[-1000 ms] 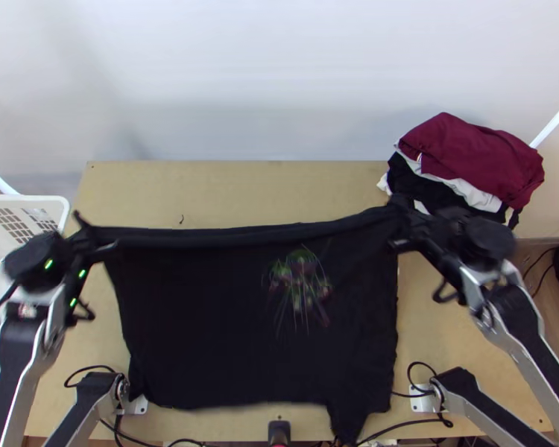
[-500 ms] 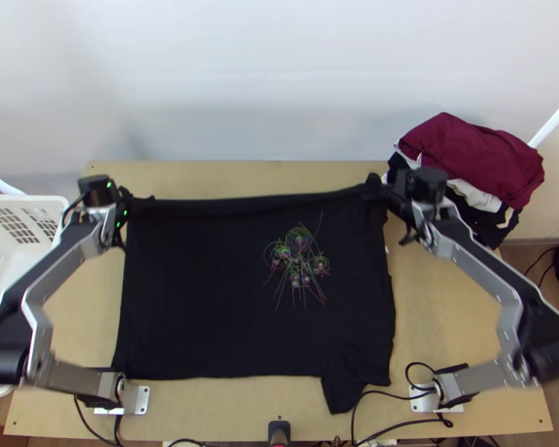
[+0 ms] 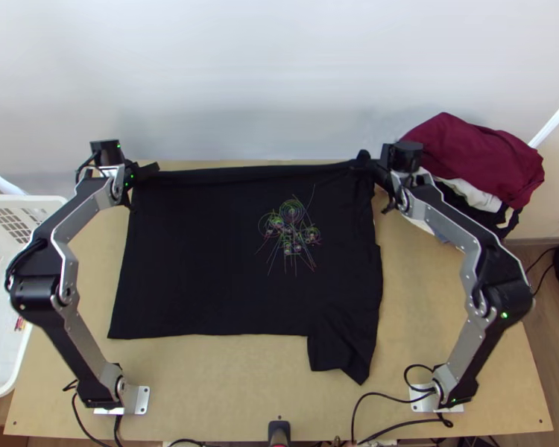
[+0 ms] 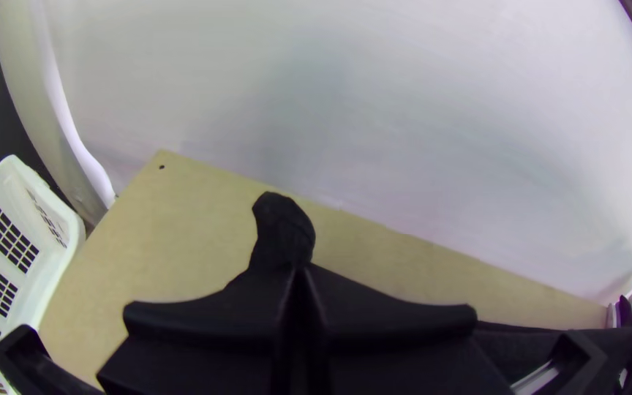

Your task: Fold the t-shirt

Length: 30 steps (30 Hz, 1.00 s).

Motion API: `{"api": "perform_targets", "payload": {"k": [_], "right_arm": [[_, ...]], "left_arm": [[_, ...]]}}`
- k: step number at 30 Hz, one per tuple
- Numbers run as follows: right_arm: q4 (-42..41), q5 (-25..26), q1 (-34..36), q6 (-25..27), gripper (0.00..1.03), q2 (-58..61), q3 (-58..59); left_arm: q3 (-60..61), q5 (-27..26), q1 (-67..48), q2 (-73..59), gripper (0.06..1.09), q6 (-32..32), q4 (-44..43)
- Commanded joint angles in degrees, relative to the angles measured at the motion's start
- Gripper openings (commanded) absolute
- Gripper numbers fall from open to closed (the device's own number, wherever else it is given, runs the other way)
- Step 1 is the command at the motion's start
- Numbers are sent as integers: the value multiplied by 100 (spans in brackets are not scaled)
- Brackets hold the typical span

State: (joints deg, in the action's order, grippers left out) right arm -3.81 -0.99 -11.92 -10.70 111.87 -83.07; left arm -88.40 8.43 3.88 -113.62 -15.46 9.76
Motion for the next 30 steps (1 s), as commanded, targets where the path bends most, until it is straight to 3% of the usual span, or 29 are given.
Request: {"api": "perform_targets", "payload": {"k": [1,2,3,4,12,16,21,25,30], "right_arm": [[144,275,-3,-161,69,238,-535],[355,319,-12,-284,85,256,-649],[575,319,-3,-433,96,291,-781],[751,319,6,-521,99,291,-895],[2043,310,-144,-1338,99,-1045,-1080],[3343,293,-258,-1804,99,-2012,-1098],[5013,196,-284,-1839,99,-2873,-834],[5620,-226,-144,-1584,99,-3708,133],[6042,-1149,234,-1532,99,-4596,1574]], "left_arm": [[-397,115,34,-125,81,-88,351],[-503,159,8,-99,90,-106,571],[-599,168,-10,-63,91,-141,799],[-626,221,-19,7,95,-220,887],[-582,159,60,1009,95,-378,1213],[-573,-271,69,1615,95,-352,1766],[-301,-588,69,2415,95,105,2241],[236,-649,104,3127,95,615,2338],[877,-693,166,4023,95,922,2654]]}}
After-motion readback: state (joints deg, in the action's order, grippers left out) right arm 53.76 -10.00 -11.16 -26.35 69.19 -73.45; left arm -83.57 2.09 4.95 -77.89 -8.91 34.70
